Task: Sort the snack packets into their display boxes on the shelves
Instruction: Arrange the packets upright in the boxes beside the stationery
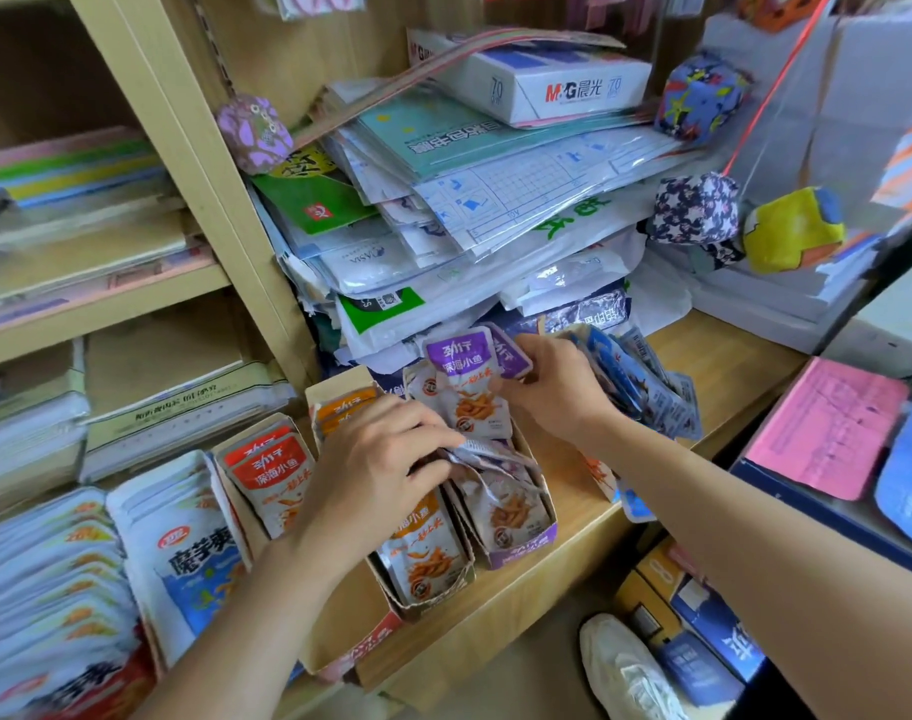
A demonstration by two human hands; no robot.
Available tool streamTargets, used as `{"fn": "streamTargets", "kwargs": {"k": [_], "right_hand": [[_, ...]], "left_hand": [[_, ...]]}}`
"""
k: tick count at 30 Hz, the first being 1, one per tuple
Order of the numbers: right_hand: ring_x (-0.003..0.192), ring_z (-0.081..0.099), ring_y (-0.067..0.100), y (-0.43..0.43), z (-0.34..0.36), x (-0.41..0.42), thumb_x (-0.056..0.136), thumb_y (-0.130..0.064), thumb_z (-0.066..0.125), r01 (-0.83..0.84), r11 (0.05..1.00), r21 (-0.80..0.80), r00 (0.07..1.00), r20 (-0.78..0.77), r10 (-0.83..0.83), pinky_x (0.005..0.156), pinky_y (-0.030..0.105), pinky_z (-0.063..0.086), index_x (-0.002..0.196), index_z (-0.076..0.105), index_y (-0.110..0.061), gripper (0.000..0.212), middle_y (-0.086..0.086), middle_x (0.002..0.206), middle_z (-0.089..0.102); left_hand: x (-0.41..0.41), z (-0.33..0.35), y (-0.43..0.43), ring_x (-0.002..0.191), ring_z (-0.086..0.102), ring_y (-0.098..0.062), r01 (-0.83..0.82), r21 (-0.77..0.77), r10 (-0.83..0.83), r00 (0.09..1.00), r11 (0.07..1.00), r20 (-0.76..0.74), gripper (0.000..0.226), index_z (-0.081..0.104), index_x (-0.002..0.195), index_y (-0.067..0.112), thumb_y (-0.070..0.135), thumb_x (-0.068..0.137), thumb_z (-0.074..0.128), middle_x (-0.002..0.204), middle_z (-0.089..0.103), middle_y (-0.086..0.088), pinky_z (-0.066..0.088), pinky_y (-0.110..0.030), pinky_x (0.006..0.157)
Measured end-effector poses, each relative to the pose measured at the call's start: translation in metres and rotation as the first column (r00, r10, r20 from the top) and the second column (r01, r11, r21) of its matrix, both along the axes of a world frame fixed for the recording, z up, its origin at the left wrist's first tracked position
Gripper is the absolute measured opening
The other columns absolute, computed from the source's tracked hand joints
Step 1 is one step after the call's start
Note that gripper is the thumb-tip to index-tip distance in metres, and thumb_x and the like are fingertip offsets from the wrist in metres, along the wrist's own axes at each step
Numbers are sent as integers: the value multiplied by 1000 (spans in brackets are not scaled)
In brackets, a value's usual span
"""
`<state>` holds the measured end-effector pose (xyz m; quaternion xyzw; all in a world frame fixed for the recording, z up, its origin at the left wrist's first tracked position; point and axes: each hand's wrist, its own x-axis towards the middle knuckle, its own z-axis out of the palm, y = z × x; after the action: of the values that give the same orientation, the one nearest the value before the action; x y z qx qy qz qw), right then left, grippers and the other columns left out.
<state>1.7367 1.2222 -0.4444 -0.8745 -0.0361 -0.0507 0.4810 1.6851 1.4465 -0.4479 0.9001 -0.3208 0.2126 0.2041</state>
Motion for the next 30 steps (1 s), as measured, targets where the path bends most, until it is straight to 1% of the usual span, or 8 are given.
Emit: {"fn": "streamTargets", "kwargs": {"k": [3,10,14,18,21,24,26,30], "right_hand": [[68,69,3,-7,7,-1,88,-10,73,-44,999,-14,998,-49,44,66,26,57,83,63,-26,20,-8,77,72],[93,72,37,-21,14,0,98,0,57,-97,965,243,968,-204,148,85,50,60,112,68,-8,20,18,98,75],[84,73,27,-23,19,-2,102,1,45,-76,922,379,937,-288,196,82,45,61,106,68,-8,25,14,93,76],[80,70,23,-26,31,-8,99,-9,42,-63,805,589,875,-355,328,68,33,55,110,67,-13,27,11,92,74],[87,73,19,-25,28,-11,94,-26,65,-159,872,463,886,-322,332,75,32,57,116,64,-22,22,4,99,75],[93,73,19,-18,13,-10,68,-32,89,-200,952,230,933,-252,257,80,34,61,123,58,-24,63,5,106,72],[86,72,12,-13,5,-11,69,-30,91,-189,981,32,969,-157,192,70,24,60,120,59,-24,60,-3,99,71],[78,66,5,-15,0,-10,75,-27,87,-124,987,-103,992,-15,123,63,22,56,108,62,-22,41,-10,89,69]], "left_hand": [[3,0,-1,94,61,-9,-63,-112,55,996,992,-75,27,79,105,23,16,79,83,98,68,13,55,-33,76],[15,8,-15,84,63,2,-254,-442,139,951,860,-275,15,79,97,21,27,84,80,89,69,18,46,-13,72],[25,7,-19,71,61,-1,-350,-488,200,922,800,-333,10,79,92,25,33,85,79,77,69,15,43,-19,65],[29,10,-23,67,59,6,-412,-480,245,895,774,-373,9,75,90,29,34,84,80,72,65,20,40,-9,59],[32,10,-25,74,64,6,-423,-487,230,884,765,-407,17,74,95,31,32,81,84,80,69,21,44,-10,63],[30,8,-31,71,65,-2,-384,-456,181,885,803,-428,27,74,102,30,33,78,86,82,71,16,50,-19,58],[27,10,-31,68,65,-5,-349,-386,172,890,854,-423,33,72,107,34,39,78,85,82,70,16,56,-30,61],[30,20,-16,95,61,-12,-308,51,304,875,950,-376,71,51,128,45,60,67,84,100,67,14,41,-33,86]]}}
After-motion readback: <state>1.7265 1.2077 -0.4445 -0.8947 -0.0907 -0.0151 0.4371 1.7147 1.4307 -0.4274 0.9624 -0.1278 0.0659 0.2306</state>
